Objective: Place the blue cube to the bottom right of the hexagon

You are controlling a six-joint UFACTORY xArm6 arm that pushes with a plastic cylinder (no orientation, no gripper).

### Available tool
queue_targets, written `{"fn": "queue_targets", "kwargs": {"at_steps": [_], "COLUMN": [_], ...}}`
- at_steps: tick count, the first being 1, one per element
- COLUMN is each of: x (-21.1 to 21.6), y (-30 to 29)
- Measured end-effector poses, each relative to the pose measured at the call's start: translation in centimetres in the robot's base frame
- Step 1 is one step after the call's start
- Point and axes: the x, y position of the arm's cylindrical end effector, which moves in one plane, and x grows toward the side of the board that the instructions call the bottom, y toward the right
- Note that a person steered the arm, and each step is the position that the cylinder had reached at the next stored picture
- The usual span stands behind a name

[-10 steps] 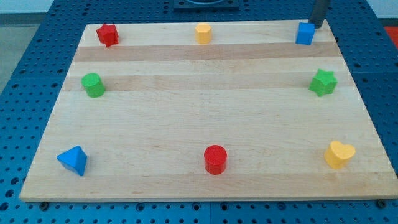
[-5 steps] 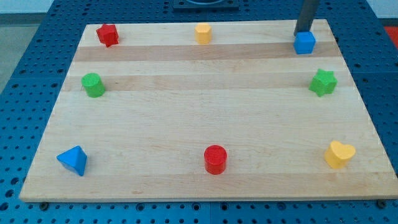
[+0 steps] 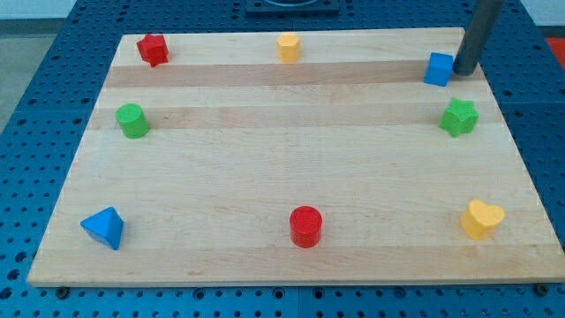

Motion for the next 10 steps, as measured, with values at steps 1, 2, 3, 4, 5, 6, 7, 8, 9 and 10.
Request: {"fn": "queue_targets", "kwargs": {"at_steps": [1,2,3,4,5,6,7,8,9,10], "x": [-0.1,-0.8,-0.9,-1.3,-1.3,-1.3,-0.9,-0.2,0.3,0.3], "y": [-1.9,-3.6,-5.2,-6.6,-8.6,-11.1,-13.6,-15.6,-16.3,-13.5]}}
